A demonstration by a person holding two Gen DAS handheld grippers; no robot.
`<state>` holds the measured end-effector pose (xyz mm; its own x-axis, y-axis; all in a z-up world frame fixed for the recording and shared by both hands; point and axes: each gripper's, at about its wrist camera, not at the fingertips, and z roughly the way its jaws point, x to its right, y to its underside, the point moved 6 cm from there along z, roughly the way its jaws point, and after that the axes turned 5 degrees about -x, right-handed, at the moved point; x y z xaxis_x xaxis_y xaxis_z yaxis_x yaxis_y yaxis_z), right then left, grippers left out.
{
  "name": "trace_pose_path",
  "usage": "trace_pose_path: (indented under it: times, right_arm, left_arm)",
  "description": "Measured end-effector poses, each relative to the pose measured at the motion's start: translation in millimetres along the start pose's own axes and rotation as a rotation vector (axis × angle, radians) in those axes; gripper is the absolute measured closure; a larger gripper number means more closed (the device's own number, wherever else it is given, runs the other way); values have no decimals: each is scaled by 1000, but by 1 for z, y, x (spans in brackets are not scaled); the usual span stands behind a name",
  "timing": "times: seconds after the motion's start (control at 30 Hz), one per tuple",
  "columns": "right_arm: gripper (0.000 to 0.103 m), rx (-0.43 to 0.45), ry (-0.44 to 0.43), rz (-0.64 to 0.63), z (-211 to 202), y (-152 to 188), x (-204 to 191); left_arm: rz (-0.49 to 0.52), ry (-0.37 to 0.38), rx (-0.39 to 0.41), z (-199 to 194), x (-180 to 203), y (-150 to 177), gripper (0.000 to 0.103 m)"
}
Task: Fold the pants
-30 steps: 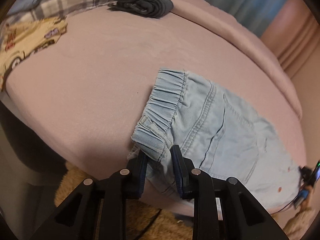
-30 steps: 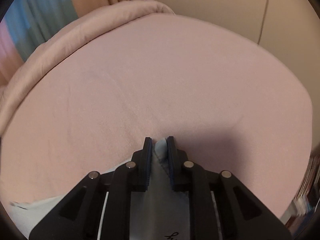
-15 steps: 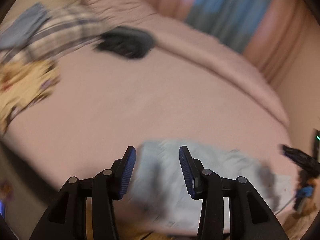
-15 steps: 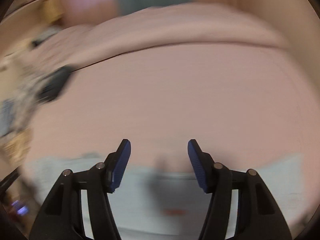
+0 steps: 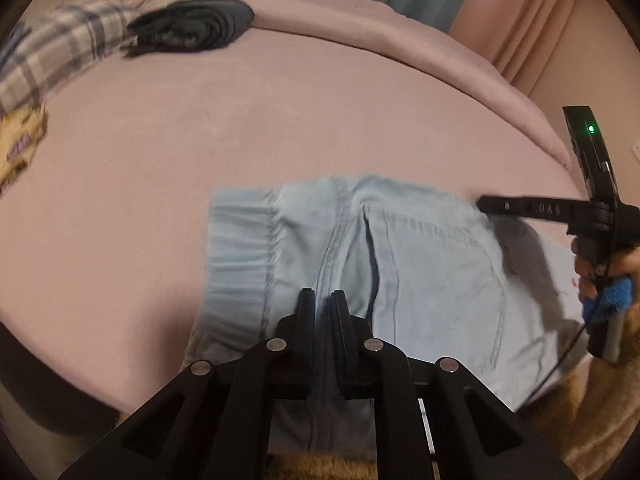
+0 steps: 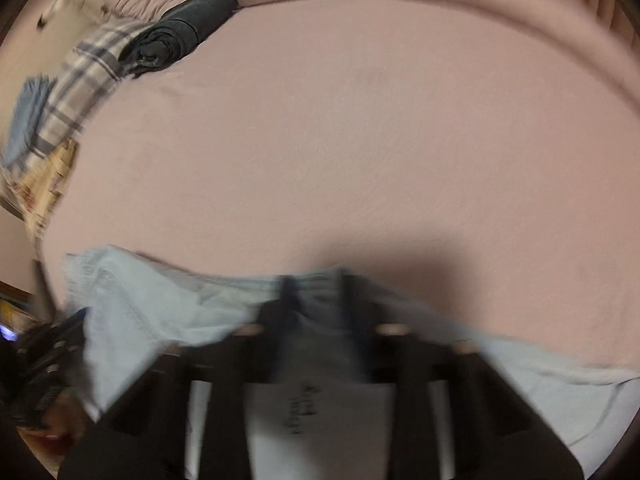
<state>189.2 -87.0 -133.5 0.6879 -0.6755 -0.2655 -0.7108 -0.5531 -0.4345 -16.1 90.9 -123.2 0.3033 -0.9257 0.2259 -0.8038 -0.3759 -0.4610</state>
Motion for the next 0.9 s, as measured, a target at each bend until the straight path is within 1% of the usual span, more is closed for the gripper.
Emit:
trace_pose_path:
  times: [0.07,0.13,0.2,0.27,0.33,0.4,0.47,0.5,0.53,0.63,0.67,0.7,0.77,0.8,0.87,0.9]
  right_arm:
    - [94,37,-6,20,-9,-1,5]
    - [95,67,13,31,-14,-4,10]
    - [95,64,48,34,-7,-5,12]
    - [96,42,74,48,10,-3,18]
    - [97,73,80,50,14,-3,20]
    - [97,79,80,67,14,-4,18]
    - [97,82,84,76,16,-4,19]
    - [97,86,93,77,16,-3,19]
    - [97,88,102,76,18,-4,16]
    - [96,95,127,66,18,-3,14]
    - [96,97,126,72,18,-3,12]
    - [96,99,122,79,19,-2,12]
    - [96,103,108,94,18,-1,14]
    - [96,107,98,104,18,0,16]
    - [97,112,87,116,17,1,16]
    - [97,115,83,122,17,1,17]
  left_arm:
    - [-28,27,-10,-1,-4,7,94]
    - [-37,30,-12,-2,-1,11,95]
    - [-44,28,-16,-3,-1,15,95]
    - [-64,33,-20,-5,-1,17,95]
    - [-76,37,-30,-9,-2,21,95]
    - [-78,38,-47,-12,-1,21,96]
    - [-52,41,-73,-17,5,21,96]
    - [-30,44,-76,-24,11,15,96]
    - [-12,53,-52,-32,18,6,96]
    - [40,32,66,-53,39,-32,96]
    - [46,28,90,-55,44,-47,96]
    - [39,42,93,-51,48,-62,96]
    - [23,51,63,-35,53,-78,96]
    - [16,25,30,-23,52,-81,96]
    - [21,-61,-34,4,46,-76,96]
    - [21,-78,-49,14,40,-71,96]
